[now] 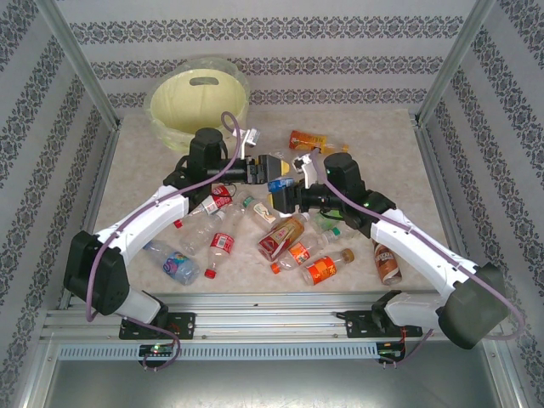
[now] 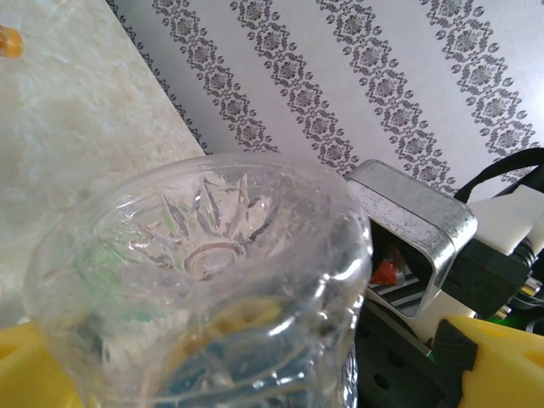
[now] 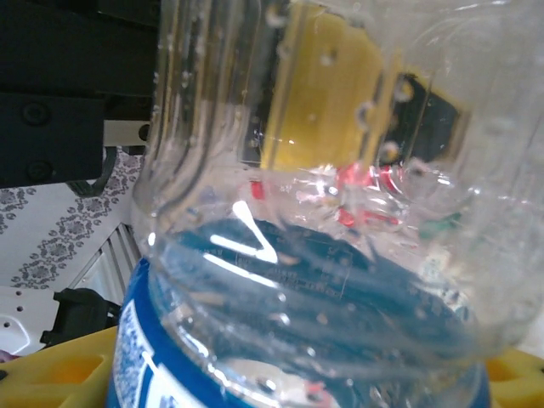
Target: Put the plastic bottles in the bin
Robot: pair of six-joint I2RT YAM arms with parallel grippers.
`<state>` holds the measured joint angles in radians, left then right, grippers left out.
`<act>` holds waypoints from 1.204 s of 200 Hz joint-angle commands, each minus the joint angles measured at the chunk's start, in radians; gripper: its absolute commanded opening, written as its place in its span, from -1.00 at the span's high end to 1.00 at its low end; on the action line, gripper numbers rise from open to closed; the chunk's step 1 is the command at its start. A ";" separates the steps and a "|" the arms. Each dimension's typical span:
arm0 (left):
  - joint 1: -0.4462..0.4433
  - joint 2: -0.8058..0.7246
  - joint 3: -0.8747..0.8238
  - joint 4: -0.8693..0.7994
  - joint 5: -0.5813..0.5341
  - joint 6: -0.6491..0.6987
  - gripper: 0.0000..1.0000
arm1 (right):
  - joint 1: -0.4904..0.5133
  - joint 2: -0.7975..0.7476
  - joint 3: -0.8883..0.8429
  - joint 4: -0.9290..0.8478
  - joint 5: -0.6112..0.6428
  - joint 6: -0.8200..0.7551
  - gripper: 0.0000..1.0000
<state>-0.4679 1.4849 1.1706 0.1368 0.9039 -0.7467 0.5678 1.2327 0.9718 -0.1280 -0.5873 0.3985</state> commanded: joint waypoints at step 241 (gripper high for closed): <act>0.058 -0.042 0.049 -0.002 0.039 0.101 0.03 | 0.014 -0.375 -0.133 -0.025 0.087 0.074 -0.96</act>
<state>-0.4232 1.4891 1.1465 0.2909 0.9867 -0.7948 0.5739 0.9535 0.8417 -0.0898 -0.5835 0.4736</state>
